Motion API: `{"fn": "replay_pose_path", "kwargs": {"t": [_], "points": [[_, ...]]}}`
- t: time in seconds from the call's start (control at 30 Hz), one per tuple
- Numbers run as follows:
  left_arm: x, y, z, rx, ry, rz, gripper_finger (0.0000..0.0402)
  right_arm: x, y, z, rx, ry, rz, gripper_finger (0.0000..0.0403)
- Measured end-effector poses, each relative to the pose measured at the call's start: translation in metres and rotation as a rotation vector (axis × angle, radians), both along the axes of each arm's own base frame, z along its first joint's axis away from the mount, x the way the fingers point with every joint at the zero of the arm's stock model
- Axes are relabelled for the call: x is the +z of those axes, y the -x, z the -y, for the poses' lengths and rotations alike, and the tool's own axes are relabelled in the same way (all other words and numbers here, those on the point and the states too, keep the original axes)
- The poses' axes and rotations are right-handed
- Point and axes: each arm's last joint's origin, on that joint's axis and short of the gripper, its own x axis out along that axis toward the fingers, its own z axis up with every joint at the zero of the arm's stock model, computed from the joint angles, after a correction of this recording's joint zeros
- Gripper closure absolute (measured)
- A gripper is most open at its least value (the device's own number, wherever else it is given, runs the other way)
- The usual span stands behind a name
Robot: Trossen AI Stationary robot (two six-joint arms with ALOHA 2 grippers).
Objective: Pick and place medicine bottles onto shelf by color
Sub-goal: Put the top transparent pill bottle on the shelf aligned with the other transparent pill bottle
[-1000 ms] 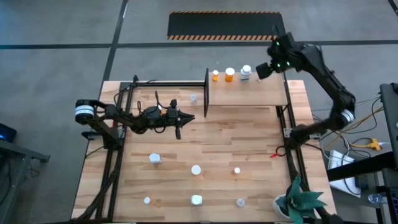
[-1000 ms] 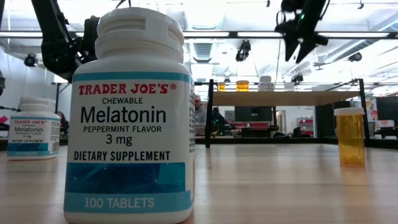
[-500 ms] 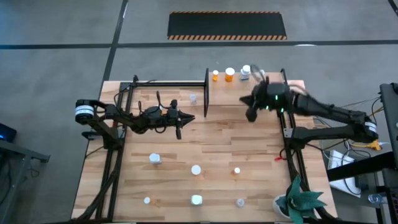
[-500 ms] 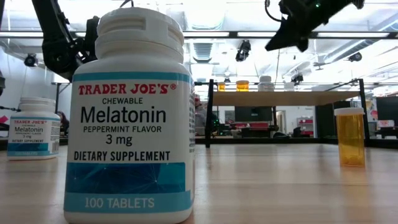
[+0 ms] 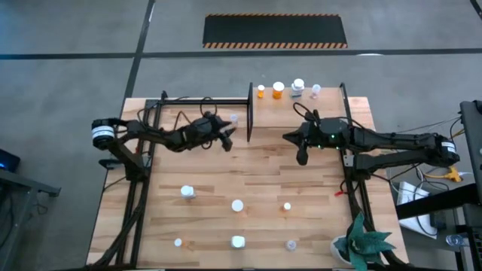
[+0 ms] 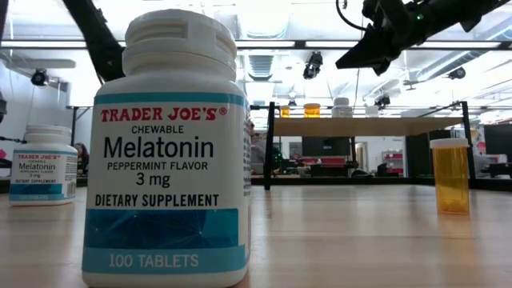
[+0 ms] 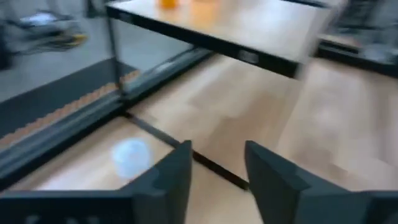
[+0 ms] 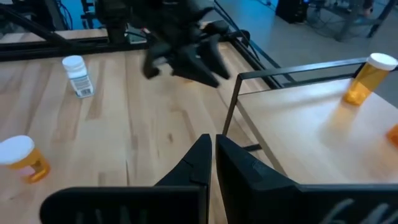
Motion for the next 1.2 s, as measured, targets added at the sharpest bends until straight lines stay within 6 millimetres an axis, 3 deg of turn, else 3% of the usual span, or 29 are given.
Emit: {"fn": "replay_pose_path", "kwargs": {"t": [0.3, 0.63, 0.8, 1.1, 1.2], "points": [[-0.026, -0.009, -0.036, 0.179, 0.053, -0.059, 0.0149, -0.002, -0.001, 0.0, 0.013, 0.021, -0.016, 0.039], [-0.049, -0.03, -0.058, 0.248, 0.041, -0.093, 0.0125, -0.002, -0.001, 0.0, 0.017, 0.032, -0.021, 0.039], [-0.054, -0.03, -0.062, 0.249, 0.026, -0.119, 0.0147, -0.002, -0.001, 0.0, 0.024, 0.046, -0.024, 0.039], [-0.053, -0.028, -0.067, 0.243, -0.006, -0.14, 0.0269, -0.002, -0.001, 0.0, 0.024, 0.046, -0.025, 0.039], [-0.047, -0.026, -0.066, 0.226, -0.034, -0.151, 0.0287, -0.002, -0.001, 0.0, 0.023, 0.045, -0.025, 0.039]]}}
